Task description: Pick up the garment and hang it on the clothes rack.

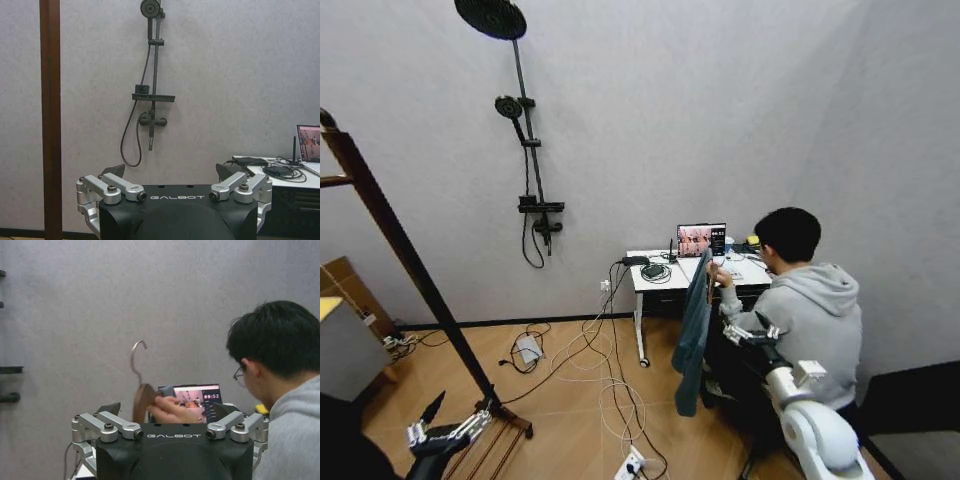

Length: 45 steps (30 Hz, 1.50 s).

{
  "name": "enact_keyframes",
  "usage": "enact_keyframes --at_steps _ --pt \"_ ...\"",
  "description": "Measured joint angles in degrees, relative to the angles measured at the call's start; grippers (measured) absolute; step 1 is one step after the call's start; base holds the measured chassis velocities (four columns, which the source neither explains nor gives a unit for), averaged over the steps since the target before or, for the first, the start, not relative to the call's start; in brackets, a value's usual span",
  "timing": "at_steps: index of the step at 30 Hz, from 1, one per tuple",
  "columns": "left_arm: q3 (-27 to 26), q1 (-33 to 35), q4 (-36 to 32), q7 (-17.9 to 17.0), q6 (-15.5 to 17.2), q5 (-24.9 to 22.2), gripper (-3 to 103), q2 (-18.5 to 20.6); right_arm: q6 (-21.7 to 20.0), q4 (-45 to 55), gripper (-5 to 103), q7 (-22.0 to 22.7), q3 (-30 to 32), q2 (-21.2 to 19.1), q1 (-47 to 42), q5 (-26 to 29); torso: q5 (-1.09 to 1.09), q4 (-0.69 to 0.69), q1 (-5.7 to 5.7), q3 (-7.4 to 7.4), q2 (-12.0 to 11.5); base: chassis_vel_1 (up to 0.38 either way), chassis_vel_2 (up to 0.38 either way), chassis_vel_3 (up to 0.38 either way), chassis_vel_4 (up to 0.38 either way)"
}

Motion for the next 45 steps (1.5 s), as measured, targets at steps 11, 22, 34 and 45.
enact_keyframes --at_steps 11,22,34,45 --pt "0.0 0.0 0.0 0.0 0.0 0.0 100 0.0 0.5 -19.1 100 -1.7 -11.1 -6.3 20.4 0.9 0.03 0.02 -0.05 -0.01 0.0 0.032 -0.031 -0.023 0.034" --pt "0.0 0.0 0.0 0.0 0.0 0.0 100 0.0 -2.2 -24.6 100 -0.4 -16.3 -2.3 25.8 1.0 0.03 0.02 -0.03 -0.01 0.0 0.000 0.000 0.000 0.000" --pt "0.0 0.0 0.0 0.0 0.0 0.0 100 0.0 -1.2 -29.3 70 0.1 -17.4 -1.8 29.2 0.1 0.03 0.02 -0.03 -0.01 0.0 0.000 0.000 0.000 0.000" --pt "0.0 0.0 0.0 0.0 0.0 0.0 100 0.0 -1.2 -28.1 27 0.0 -18.2 -3.1 29.5 0.0 0.03 0.02 -0.04 -0.01 0.0 0.000 0.000 0.000 0.000"
